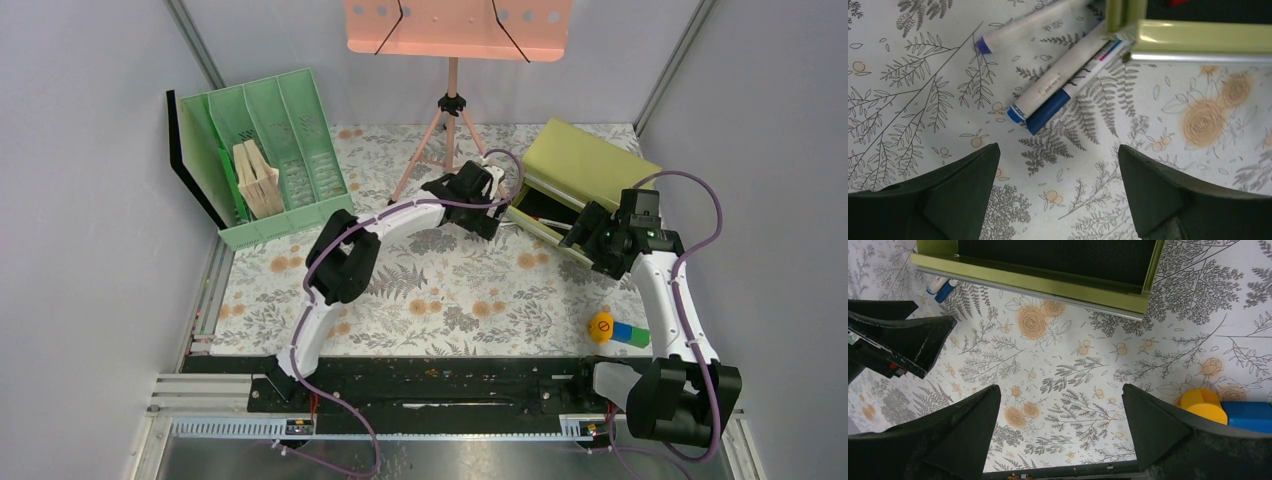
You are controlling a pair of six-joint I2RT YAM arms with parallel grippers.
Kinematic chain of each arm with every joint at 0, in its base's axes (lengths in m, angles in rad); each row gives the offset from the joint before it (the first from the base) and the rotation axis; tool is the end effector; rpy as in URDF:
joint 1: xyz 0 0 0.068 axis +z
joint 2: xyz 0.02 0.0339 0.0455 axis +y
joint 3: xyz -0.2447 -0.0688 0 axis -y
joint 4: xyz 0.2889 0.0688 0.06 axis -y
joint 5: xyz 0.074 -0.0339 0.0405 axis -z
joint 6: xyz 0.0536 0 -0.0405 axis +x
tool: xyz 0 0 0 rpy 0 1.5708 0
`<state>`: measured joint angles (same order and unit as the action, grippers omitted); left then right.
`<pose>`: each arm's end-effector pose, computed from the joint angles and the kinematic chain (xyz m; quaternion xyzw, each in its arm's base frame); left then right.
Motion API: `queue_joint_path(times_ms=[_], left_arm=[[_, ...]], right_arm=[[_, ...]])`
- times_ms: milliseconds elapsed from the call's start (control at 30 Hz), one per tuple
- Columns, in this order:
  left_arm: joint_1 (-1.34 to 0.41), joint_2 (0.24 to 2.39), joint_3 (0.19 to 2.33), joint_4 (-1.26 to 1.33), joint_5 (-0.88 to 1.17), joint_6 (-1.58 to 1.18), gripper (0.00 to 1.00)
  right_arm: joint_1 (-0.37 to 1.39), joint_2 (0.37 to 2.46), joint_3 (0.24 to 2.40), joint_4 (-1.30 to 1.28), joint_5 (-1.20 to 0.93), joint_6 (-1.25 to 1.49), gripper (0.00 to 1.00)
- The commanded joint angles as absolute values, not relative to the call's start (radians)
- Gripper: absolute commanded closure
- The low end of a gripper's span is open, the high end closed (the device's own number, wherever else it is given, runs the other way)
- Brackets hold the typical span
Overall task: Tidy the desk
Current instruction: Pick up the stationery from the center of the board.
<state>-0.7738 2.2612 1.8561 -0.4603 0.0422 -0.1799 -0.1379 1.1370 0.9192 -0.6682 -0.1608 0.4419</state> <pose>0.3902 -0.3844 0.1463 0.2815 0.8950 -0.1761 0.2977 0.2909 -0.0317 0.2334 0.2426 0.9074 0.1255 0.3193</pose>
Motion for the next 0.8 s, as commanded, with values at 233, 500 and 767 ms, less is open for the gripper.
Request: queue_joint_path(times_ms=[233,500,767], left_arm=[[-0.751,2.372,2.011,-0.362,-0.019,-0.273,0.15],[-0.751,2.406,2.023,-0.372,0.059,-0.272,0.16],[-0.776,2.401,1.989,-0.4,0.107,-0.229,0.26]], right_arm=[[-0.141,1.168,0.99,-0.668,-0.123,0.406,0.02],[-0.141,1.178,0.996,-0.67,-0.12,0.402,0.01],[-0.141,1.178,0.999,-0.671,-0.119,0.402,0.02]])
